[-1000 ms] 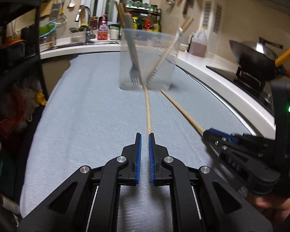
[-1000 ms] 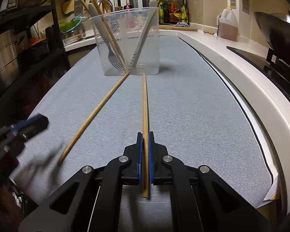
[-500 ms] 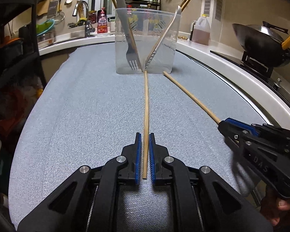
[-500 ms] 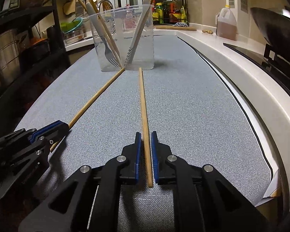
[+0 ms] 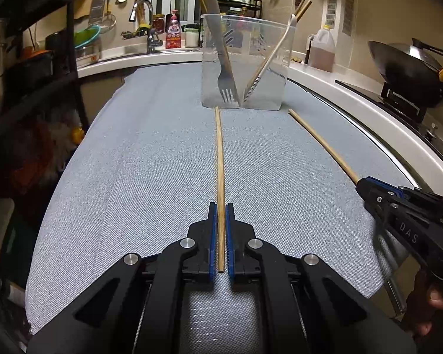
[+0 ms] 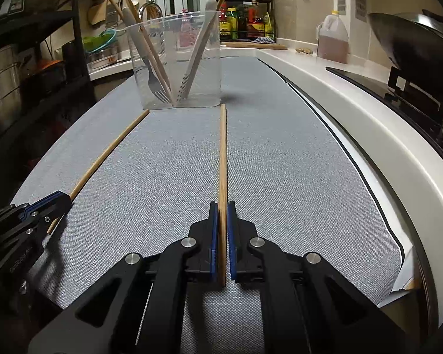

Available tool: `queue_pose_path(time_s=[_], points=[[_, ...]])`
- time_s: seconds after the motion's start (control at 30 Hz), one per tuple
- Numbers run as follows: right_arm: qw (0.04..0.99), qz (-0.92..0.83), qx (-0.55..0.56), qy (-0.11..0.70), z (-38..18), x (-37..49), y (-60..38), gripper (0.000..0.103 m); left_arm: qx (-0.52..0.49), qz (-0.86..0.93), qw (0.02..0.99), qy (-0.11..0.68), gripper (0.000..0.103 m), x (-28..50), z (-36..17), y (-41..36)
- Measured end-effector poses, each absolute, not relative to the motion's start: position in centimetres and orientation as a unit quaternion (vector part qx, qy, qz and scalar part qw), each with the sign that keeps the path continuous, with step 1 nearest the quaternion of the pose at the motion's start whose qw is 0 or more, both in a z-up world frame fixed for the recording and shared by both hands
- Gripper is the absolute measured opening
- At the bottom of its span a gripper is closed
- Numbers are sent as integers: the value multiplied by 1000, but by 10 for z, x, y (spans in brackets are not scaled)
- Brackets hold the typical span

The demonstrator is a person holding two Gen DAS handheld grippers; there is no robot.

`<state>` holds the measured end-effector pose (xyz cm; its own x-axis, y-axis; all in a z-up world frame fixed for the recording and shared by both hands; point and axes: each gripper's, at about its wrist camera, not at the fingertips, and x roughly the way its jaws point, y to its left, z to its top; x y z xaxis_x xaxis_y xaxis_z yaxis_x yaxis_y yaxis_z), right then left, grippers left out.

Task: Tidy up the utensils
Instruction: 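Grasp a wooden chopstick with each tool, then lift both chopsticks and carry them over the clear container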

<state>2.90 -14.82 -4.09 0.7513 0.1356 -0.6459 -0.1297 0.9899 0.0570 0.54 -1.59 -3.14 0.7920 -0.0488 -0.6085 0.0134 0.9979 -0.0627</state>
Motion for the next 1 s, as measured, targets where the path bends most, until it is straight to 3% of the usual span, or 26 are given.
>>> queue_pose_path(time_s=[1.0], points=[[937,71,-6,341,-41,27,-146,6,-31,-13,950,311,6,6,-33,-19]])
